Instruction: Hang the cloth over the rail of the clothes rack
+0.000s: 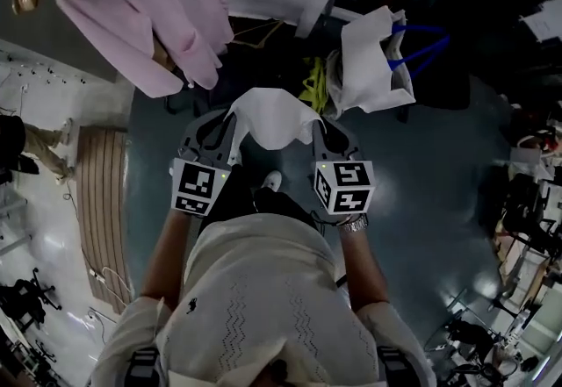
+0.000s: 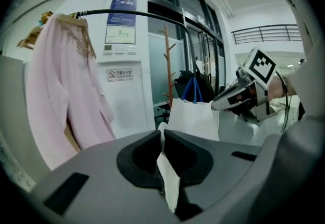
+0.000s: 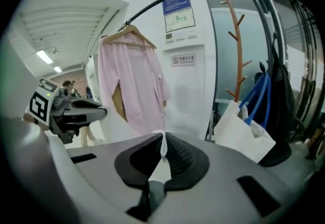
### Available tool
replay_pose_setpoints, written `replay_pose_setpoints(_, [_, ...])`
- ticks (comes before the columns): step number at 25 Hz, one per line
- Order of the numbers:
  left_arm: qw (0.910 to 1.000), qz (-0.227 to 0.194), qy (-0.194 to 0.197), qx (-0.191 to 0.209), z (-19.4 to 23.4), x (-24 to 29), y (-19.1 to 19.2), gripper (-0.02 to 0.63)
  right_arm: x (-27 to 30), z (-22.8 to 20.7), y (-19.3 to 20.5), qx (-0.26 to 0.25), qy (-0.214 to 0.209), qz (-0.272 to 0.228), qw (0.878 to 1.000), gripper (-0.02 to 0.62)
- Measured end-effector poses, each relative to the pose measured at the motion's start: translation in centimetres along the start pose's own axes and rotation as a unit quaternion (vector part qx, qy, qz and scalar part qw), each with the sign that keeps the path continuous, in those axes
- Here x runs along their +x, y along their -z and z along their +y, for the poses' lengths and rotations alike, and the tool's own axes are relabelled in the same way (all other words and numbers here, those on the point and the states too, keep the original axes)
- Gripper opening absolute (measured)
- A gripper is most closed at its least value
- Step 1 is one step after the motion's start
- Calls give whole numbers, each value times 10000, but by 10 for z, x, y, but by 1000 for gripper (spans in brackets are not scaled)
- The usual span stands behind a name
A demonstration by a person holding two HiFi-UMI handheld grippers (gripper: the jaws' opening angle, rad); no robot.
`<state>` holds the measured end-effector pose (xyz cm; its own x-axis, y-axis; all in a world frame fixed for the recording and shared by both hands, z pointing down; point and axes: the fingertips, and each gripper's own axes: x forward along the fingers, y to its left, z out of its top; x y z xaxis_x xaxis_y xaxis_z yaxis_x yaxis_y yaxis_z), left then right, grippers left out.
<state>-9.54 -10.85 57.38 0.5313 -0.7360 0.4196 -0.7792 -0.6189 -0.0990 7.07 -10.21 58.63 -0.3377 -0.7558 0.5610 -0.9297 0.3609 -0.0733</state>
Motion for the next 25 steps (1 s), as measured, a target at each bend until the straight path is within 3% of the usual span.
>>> replay_pose_setpoints(3, [9976, 144, 521, 423, 11, 14, -9, 25, 7, 7, -23, -444, -73, 150, 9989, 23])
replay_pose_setpoints(7, [9907, 277, 1050, 817, 29, 29, -36, 25, 15, 8, -57, -562, -197, 315, 9977, 23])
replay_pose_setpoints(11, [9747, 419, 1211, 1832, 49, 37, -73, 25, 17, 5, -97, -1324, -153, 396, 9903, 23])
replay_pose_setpoints(16, [9303, 696, 1470, 3286, 67, 33, -115, 25, 9, 8, -145, -2396, 36, 430, 9699, 23])
replay_pose_setpoints(19, [9002, 648, 1468, 4049, 75, 30, -147, 25, -2, 8, -174, -3033, 136, 481, 9516, 23])
replay_pose_setpoints(25, [8448, 254, 827, 5281, 96, 7, -231, 25, -44, 11, -257, -4079, 623, 154, 9108, 23])
